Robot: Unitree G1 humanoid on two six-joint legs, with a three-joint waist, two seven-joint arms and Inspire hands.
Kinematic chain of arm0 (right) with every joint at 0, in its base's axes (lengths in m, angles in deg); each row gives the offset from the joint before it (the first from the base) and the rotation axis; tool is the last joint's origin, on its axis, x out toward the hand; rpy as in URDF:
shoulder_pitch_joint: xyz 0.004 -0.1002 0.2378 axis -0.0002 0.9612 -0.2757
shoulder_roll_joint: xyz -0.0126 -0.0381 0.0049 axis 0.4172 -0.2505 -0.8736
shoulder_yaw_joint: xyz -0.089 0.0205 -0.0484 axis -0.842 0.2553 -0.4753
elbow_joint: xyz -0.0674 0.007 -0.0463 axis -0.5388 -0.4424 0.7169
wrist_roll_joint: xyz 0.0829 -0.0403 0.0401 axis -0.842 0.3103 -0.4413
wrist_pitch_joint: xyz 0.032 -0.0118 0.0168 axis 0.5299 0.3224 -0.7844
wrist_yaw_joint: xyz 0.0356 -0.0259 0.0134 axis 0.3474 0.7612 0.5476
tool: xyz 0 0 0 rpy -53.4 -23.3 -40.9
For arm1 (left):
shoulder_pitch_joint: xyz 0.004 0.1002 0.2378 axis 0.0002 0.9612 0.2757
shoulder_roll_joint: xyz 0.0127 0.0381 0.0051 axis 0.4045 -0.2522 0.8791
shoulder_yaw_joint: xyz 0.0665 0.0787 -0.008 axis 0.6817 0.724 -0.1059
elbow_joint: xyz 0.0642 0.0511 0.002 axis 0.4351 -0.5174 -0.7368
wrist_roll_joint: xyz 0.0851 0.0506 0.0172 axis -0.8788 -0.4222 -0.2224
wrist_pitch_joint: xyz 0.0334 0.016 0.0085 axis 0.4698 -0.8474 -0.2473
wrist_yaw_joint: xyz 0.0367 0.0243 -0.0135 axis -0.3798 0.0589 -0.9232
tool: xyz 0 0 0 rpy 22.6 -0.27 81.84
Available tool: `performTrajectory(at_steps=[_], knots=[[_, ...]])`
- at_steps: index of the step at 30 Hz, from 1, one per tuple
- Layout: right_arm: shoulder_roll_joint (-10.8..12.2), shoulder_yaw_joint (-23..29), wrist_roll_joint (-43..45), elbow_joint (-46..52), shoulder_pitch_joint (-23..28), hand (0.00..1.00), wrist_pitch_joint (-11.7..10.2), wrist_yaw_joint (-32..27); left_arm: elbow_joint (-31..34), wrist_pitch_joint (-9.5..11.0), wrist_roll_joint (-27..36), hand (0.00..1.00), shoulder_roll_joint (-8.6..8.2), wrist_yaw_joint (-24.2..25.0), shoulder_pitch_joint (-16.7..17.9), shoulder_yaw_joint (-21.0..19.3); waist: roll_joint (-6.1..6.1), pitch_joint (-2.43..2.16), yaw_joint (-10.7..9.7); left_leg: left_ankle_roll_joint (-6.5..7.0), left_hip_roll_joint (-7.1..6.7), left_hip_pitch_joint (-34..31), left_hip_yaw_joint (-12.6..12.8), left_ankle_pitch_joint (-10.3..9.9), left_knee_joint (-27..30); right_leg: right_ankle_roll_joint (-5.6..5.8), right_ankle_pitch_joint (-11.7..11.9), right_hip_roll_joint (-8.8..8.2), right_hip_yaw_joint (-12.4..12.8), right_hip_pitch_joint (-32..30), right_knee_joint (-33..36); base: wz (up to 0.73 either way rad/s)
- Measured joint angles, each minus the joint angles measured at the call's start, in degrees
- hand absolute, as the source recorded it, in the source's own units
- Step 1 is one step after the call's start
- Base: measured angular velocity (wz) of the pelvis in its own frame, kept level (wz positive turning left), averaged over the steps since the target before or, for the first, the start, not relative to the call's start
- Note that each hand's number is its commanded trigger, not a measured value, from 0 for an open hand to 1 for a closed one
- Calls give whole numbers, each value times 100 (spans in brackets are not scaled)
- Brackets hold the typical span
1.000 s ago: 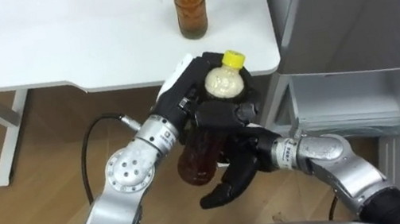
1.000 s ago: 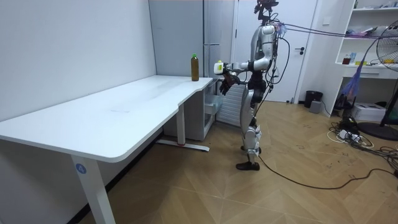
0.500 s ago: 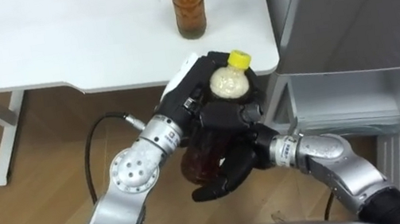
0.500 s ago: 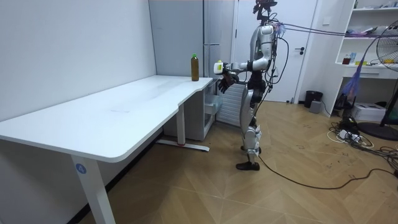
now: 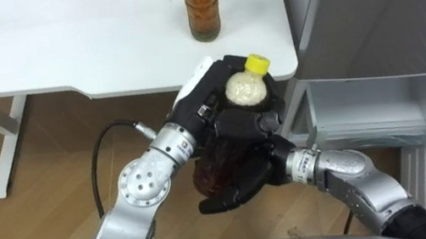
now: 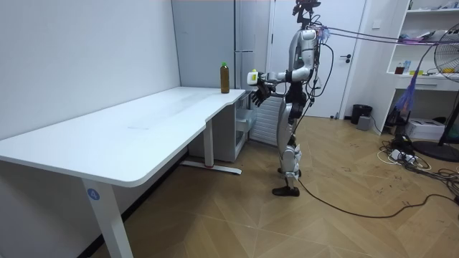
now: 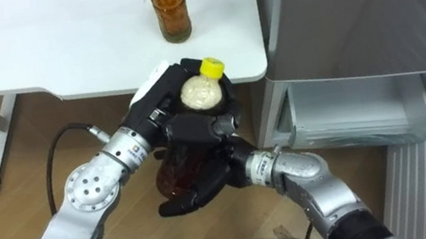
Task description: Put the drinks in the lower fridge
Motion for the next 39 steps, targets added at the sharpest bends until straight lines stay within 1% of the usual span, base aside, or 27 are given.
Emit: performTrajectory(at_steps=[2,8,11,22,24,26,28,29,30,31,32,39], knots=[[34,-2,-147,-61,20,100,22,0,0,0,-68,100,-1,5,0,14,-10,0,0,0,0,-1,1,0,-3,0,0,0,0,-5,-1,0],[50,0,-169,-61,36,100,56,5,0,-2,-103,100,-1,20,0,21,-50,-16,-1,0,0,-1,1,0,6,0,0,0,-7,-10,0,0],[51,-3,-167,-61,49,100,74,76,0,-1,-121,100,-1,21,0,20,-50,-16,0,0,0,0,1,0,7,0,0,-1,-7,-9,-1,0],[98,67,-254,-61,122,100,68,75,0,-11,-115,100,-122,-1,7,-28,-44,-19,5,0,0,4,1,0,8,-1,1,0,0,-2,1,0],[98,67,-320,-61,128,100,65,73,0,-15,-115,100,-178,-1,8,-70,-42,-21,4,0,0,4,1,0,8,-2,1,0,2,-3,1,0],[98,67,-336,-61,128,100,65,72,0,-15,-115,100,-196,-1,8,-82,-39,-23,4,0,0,6,1,0,8,-2,1,0,3,-3,2,0],[99,66,-340,-61,128,100,65,71,-1,-15,-112,87,-199,-2,8,-83,-38,-23,4,0,0,7,1,0,8,-2,1,1,3,-3,2,0],[103,66,-341,-61,128,100,65,68,0,-15,-112,67,-201,-4,8,-82,-38,-23,4,0,0,9,1,0,8,-2,1,1,3,-3,2,0],[105,66,-344,-61,128,100,65,64,-1,-16,-112,53,-204,-6,8,-83,-38,-23,3,0,0,12,1,0,7,-2,1,0,3,-3,2,0],[107,66,-345,-61,128,100,65,64,0,-16,-109,12,-204,-8,8,-83,-39,-23,3,0,0,14,1,0,6,-2,1,0,3,-2,2,0],[110,66,-347,-61,128,100,65,64,0,-16,-102,0,-204,-7,8,-84,-39,-24,3,-1,0,18,1,0,5,-2,1,0,3,0,1,0],[122,60,-424,-71,128,100,86,68,0,-21,11,0,-225,-107,8,-72,-43,-24,-3,-1,0,29,1,1,0,-1,1,1,5,4,1,0]])
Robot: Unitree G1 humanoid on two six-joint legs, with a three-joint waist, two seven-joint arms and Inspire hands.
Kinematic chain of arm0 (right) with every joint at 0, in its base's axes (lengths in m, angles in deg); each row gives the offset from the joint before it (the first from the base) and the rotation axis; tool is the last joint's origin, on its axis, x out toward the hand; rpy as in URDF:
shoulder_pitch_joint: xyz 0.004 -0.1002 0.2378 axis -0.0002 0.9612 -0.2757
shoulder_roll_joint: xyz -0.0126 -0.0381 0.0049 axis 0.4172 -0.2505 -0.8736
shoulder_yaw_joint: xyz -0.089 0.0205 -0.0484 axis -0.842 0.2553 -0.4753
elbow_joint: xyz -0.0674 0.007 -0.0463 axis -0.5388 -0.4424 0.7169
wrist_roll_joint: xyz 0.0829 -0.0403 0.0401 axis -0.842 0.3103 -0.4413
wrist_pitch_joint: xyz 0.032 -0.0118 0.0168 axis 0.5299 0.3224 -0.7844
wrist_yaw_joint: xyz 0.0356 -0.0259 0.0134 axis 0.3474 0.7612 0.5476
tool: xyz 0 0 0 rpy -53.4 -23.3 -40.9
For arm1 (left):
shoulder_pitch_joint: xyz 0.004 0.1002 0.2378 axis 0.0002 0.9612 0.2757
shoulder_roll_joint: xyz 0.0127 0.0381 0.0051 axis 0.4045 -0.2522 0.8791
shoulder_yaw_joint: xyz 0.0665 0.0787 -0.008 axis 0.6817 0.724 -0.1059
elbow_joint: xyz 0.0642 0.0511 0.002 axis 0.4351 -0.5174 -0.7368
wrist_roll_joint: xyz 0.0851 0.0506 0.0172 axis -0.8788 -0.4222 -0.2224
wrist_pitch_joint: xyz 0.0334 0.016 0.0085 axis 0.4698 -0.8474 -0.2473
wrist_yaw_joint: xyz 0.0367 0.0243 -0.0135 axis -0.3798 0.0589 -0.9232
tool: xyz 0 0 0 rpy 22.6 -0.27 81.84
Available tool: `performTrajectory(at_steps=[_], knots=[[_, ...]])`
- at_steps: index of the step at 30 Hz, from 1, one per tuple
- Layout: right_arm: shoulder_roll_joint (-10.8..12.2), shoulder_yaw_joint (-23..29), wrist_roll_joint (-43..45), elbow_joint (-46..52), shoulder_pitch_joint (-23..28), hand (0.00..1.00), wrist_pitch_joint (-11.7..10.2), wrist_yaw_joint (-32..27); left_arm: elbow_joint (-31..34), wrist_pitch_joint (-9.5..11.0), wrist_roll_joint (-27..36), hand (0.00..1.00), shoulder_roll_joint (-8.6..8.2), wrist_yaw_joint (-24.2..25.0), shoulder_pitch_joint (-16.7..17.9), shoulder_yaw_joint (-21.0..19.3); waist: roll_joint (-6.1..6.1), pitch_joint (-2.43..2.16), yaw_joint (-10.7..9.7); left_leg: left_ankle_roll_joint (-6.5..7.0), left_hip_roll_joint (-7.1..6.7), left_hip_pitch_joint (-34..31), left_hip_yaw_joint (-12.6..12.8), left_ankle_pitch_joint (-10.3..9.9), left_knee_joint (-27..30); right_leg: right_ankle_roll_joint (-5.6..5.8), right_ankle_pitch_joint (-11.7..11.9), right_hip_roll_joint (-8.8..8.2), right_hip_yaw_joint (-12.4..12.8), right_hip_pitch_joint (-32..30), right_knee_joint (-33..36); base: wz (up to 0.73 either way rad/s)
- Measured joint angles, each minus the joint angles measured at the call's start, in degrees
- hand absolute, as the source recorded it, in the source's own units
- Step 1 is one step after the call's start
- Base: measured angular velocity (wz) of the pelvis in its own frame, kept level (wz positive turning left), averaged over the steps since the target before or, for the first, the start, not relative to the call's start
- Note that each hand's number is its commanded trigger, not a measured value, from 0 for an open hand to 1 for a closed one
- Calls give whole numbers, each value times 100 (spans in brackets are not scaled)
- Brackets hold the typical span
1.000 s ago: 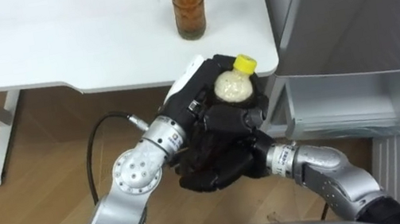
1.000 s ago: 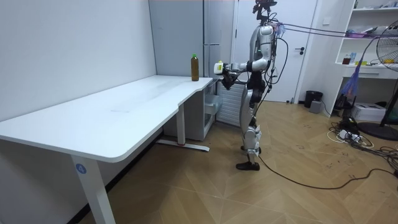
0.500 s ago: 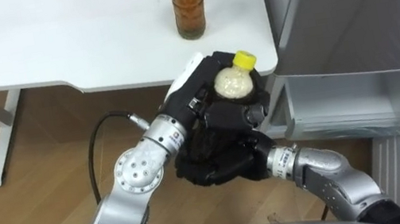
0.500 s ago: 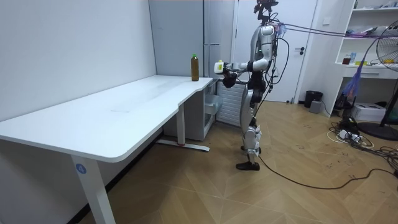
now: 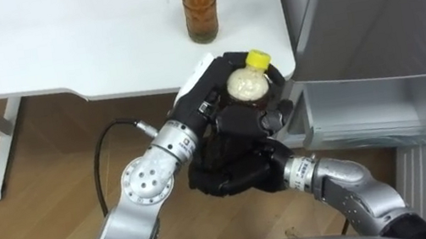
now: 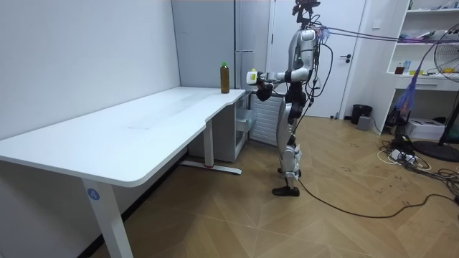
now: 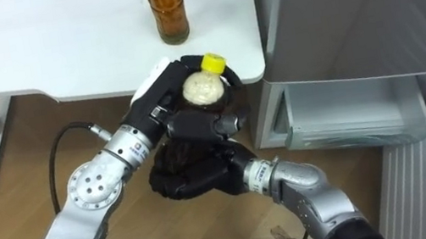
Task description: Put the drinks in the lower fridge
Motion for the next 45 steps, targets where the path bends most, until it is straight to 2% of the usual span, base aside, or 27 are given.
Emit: performTrajectory(at_steps=[9,31,35,40,45], knots=[[11,-48,-133,-3,0,100,96,0,0,-46,-6,0,-13,-16,0,-8,-18,-5,4,0,0,-9,0,0,2,0,0,1,-1,-7,1,0],[9,-47,-204,-2,-9,100,98,-3,2,-44,164,0,-20,-136,-13,-80,-14,-10,5,0,0,-22,-5,0,11,-1,0,0,-13,-7,0,0],[9,-56,-321,-2,-14,100,74,-15,17,-44,186,0,-19,-132,-70,-96,30,-10,5,0,0,-28,-5,-1,10,-2,1,0,-14,-5,-2,0],[18,-74,-413,-1,-16,100,-158,-14,204,-44,218,0,1,-131,-71,-102,55,-12,1,0,0,-21,-5,-1,7,-1,1,0,-14,0,-6,0],[16,-99,-534,-2,-14,100,-174,-14,232,-44,237,0,-1,-123,-78,-118,77,-8,4,-1,0,-14,1,-1,1,-2,1,1,-2,-4,-19,0]])
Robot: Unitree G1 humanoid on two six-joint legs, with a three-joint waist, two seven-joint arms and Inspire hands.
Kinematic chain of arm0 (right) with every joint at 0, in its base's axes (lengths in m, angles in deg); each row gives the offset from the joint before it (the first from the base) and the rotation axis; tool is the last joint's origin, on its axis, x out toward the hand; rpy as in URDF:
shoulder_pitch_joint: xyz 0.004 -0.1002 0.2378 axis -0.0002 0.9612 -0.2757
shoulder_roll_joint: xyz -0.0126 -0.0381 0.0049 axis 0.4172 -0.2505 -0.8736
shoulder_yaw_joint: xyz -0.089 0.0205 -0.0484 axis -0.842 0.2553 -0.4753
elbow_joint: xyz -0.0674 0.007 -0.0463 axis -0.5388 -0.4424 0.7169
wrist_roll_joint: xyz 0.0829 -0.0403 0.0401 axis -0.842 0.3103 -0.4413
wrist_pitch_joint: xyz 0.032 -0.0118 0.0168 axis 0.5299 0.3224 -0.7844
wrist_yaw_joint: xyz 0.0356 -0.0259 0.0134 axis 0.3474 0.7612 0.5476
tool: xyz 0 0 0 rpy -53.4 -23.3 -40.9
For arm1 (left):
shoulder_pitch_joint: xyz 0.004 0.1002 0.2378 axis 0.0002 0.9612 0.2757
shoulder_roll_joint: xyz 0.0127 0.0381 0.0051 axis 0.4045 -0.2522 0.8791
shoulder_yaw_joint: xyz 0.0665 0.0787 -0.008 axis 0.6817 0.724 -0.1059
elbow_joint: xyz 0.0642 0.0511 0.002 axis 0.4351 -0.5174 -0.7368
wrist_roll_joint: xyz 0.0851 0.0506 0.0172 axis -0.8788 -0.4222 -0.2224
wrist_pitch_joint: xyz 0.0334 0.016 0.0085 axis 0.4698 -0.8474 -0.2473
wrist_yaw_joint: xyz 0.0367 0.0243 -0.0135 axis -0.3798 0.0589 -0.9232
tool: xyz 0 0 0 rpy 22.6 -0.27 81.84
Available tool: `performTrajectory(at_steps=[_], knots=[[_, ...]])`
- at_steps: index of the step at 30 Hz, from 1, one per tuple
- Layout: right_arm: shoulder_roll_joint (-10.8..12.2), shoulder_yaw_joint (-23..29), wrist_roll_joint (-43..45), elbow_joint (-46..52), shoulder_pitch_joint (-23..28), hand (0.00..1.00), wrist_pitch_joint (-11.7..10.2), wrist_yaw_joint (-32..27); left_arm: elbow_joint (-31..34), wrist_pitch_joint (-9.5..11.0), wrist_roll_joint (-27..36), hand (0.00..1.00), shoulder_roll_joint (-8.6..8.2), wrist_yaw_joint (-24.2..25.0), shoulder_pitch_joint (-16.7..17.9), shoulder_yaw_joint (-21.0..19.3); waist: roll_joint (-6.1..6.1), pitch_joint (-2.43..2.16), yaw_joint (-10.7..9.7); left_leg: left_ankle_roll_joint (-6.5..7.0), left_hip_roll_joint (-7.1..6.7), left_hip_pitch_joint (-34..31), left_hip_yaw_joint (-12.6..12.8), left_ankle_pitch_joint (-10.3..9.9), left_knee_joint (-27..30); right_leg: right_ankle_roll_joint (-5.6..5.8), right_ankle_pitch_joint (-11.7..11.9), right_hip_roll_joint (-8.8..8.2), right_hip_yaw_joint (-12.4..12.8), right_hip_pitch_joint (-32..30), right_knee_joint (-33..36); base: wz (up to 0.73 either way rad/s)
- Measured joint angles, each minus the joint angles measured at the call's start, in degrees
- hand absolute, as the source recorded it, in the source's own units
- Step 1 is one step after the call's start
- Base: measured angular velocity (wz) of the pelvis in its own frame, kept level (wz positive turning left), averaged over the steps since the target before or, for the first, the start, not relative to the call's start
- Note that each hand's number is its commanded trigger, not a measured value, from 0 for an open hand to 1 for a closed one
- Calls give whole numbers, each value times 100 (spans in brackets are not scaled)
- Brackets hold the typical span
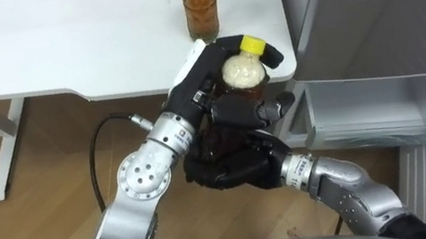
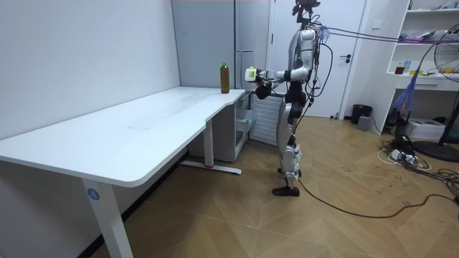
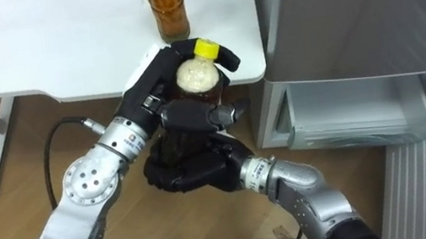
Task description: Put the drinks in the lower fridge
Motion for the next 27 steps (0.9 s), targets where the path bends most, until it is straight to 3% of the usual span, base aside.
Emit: performTrajectory(at_steps=[5,13,19,21,25,27], knots=[[-5,21,-90,1,0,100,0,29,21,0,96,0,-2,70,-19,-39,37,-13,0,0,4,-26,12,0,-29,-1,1,0,14,-92,18,-3],[-4,-27,-328,149,-16,100,-2,241,32,-10,1347,0,13,238,-43,-187,51,-22,10,0,2,-15,4,0,0,-4,2,-1,23,-39,6,0],[-8,-16,-368,166,-22,100,-4,271,31,-313,2488,0,99,264,-38,-295,22,-5,3,0,4,41,33,0,-29,-4,2,5,66,-33,-28,-3],[-9,-11,-368,162,-36,100,43,269,24,-447,2775,0,130,263,-37,-329,-5,8,-1,0,7,52,70,-2,-32,-7,5,2,90,3,-29,-6],[-4,-24,-314,159,-48,100,166,285,-94,-528,3192,0,166,263,-37,-342,-12,10,-31,3,7,38,71,-3,-3,-10,8,1,83,19,-29,2],[-17,2,-290,160,-53,100,282,331,-151,-695,3542,0,172,264,-37,-388,-12,10,-29,3,7,37,69,-3,-5,-10,8,0,74,23,-29,0]])
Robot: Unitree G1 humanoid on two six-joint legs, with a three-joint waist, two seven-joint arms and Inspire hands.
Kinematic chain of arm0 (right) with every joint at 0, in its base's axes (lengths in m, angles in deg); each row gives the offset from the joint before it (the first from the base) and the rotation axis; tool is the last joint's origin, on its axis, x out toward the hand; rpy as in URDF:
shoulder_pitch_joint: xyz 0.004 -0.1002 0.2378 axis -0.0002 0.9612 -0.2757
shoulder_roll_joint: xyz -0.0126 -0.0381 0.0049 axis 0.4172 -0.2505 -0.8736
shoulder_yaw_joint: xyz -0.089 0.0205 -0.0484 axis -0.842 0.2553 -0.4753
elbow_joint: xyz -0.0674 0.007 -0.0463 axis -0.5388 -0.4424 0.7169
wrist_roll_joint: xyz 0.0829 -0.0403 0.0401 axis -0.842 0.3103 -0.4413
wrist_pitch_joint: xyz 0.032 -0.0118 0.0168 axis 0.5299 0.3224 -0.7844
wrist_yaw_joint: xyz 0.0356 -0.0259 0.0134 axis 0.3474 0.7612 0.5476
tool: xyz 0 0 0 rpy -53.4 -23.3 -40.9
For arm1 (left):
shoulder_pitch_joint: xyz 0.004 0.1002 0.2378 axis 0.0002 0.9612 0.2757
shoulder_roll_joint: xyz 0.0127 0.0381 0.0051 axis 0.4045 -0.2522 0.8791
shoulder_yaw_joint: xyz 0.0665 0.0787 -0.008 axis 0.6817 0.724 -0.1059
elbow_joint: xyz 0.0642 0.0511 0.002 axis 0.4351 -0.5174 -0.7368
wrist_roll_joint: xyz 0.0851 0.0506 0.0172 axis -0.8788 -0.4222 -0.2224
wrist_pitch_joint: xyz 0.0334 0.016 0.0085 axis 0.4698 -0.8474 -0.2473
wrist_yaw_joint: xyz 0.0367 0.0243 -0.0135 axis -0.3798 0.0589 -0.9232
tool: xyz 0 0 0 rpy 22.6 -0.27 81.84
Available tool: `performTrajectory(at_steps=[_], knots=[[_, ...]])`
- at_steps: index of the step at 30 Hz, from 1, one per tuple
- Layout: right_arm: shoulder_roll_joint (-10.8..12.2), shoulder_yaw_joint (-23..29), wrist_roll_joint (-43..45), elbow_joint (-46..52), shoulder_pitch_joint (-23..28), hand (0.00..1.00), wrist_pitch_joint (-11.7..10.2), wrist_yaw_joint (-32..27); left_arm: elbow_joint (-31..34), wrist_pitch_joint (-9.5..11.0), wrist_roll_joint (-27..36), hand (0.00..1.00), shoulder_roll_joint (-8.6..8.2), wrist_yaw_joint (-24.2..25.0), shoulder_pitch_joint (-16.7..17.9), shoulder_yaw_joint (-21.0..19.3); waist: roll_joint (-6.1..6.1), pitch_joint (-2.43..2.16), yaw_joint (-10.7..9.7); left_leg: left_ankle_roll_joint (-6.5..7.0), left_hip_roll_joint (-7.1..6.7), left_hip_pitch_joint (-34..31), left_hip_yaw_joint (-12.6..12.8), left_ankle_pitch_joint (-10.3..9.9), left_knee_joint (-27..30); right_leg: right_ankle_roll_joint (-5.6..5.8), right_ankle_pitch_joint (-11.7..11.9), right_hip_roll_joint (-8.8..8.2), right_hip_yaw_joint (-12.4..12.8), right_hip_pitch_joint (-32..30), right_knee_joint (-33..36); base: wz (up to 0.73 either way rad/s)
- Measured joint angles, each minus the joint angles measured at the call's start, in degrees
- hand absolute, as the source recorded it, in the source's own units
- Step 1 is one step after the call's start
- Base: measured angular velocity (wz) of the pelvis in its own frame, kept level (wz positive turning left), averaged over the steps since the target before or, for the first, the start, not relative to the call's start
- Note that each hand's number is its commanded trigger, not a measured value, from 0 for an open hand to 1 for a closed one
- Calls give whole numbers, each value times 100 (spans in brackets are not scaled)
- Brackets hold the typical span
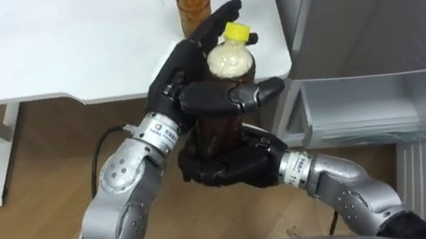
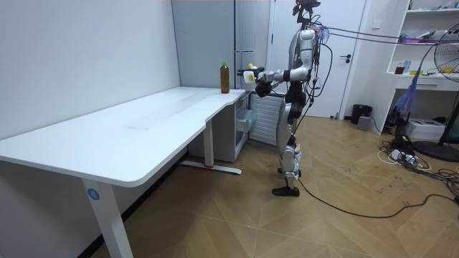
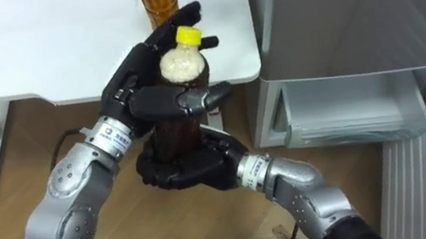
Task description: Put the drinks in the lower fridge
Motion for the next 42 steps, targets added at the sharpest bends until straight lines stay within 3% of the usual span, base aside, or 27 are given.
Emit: performTrajectory(at_steps=[6,13,26,30,42], knots=[[0,6,-5,0,-42,100,243,40,-308,-35,906,0,41,-33,0,-1,-2,-2,-4,0,1,-38,-2,0,13,0,0,0,-7,-25,14,0],[0,9,-5,0,-82,100,311,49,-356,-35,1025,0,42,-33,0,-3,-56,-7,-4,0,3,-45,-2,0,9,1,-1,-2,-34,-24,13,0],[-96,44,-28,203,-78,100,431,150,-373,-103,1856,0,62,-34,47,-5,-72,-14,-23,0,5,-2,7,0,9,1,-1,-3,-24,20,10,0],[-109,64,-42,300,-70,100,508,179,-374,-186,2267,0,116,-33,47,-28,-52,-26,-35,0,7,-33,6,0,17,1,-1,-3,-38,25,10,1],[-105,256,-42,373,-53,100,639,408,-371,-215,2591,0,116,34,41,-94,51,-75,-40,2,14,-50,2,-1,92,1,-1,-6,-69,38,11,1]])
